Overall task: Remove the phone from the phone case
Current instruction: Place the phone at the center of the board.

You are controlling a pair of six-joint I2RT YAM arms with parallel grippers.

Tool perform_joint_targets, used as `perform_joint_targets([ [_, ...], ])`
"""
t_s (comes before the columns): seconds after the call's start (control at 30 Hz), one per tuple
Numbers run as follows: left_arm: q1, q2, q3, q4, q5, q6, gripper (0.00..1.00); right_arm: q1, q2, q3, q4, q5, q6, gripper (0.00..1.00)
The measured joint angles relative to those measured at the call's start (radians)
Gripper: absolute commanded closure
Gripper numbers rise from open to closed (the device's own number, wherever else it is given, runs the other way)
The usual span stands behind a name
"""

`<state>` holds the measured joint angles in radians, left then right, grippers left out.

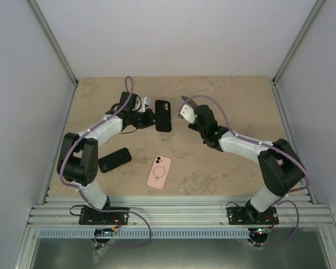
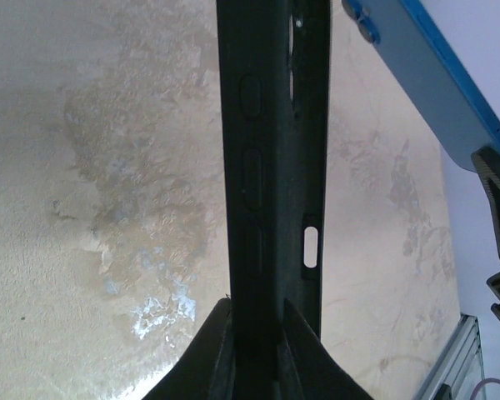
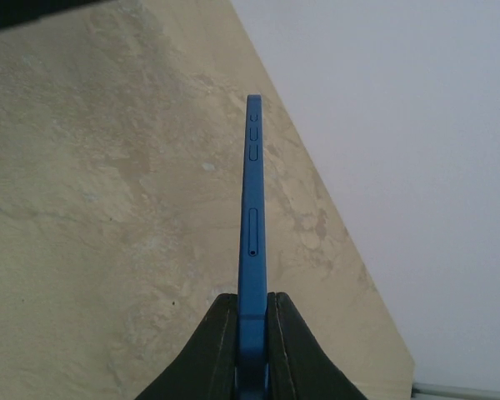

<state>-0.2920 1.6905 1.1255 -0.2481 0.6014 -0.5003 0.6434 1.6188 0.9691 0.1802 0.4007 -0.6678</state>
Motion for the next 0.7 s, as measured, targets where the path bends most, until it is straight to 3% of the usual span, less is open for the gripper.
perform_joint_targets([
  [0.33, 0.032, 0.071, 0.04, 0.002, 0.017, 0.007, 1.0, 0.082, 0.157, -0.023, 0.188, 0.096, -0.074, 0.99],
  [0.7, 0.044, 0.071, 0.04, 0.004, -0.039, 0.01, 1.0, 0.12, 0.322, -0.021, 0.303, 0.174, -0.136, 0.91],
])
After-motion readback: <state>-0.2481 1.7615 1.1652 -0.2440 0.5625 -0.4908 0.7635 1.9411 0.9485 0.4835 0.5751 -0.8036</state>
